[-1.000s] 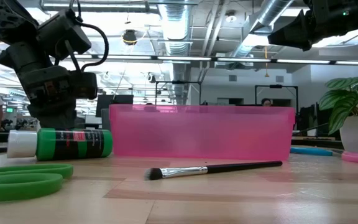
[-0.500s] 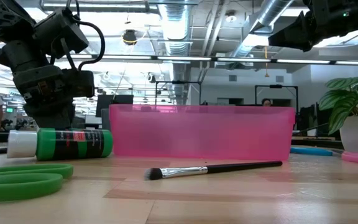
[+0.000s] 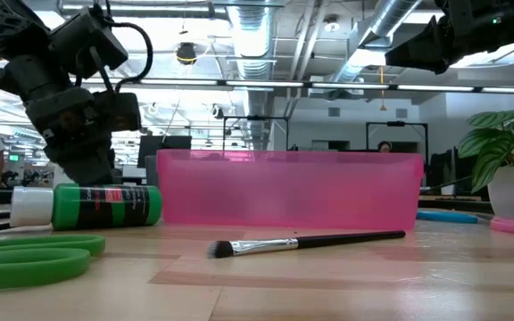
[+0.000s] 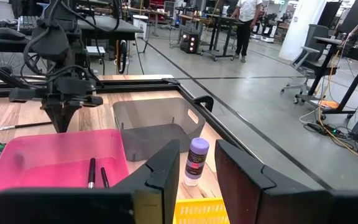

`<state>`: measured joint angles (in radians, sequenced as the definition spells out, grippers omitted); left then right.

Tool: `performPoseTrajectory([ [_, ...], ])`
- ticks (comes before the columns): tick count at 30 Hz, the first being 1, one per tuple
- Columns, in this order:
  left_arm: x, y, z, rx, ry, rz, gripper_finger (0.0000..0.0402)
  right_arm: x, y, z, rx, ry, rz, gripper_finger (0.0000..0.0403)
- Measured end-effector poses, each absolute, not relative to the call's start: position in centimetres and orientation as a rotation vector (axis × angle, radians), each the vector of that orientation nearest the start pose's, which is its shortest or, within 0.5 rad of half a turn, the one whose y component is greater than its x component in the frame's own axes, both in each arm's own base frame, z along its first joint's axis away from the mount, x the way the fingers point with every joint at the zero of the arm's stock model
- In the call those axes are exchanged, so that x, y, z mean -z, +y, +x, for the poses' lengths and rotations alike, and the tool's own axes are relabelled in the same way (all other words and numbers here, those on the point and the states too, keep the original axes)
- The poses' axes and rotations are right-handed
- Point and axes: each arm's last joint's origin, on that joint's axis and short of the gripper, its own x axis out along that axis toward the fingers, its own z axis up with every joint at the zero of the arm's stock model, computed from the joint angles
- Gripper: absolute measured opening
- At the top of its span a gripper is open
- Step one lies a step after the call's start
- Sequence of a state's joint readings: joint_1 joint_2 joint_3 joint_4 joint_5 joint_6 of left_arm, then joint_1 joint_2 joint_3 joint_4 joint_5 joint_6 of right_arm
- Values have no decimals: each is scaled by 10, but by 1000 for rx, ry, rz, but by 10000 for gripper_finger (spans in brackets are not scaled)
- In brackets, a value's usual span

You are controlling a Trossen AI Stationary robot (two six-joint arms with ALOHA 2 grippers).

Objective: Pick & Place Paint Supplies
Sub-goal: Put the black makeup brush into the red bin

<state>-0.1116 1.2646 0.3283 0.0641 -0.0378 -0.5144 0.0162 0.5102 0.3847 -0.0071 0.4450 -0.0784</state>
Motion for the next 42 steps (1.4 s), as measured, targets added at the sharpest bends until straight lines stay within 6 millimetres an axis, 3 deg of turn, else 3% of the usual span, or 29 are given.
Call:
performPoseTrajectory([
  [9,-148,-19,188,-105,724,-364,0,-249,-10,133,423,147,-108,98],
  [26,-171,-16,174,-127,606,-256,0,-250,-10,134,423,140,-106,98],
  [42,-184,-10,180,-137,471,-137,0,-250,-10,134,424,139,-106,98],
])
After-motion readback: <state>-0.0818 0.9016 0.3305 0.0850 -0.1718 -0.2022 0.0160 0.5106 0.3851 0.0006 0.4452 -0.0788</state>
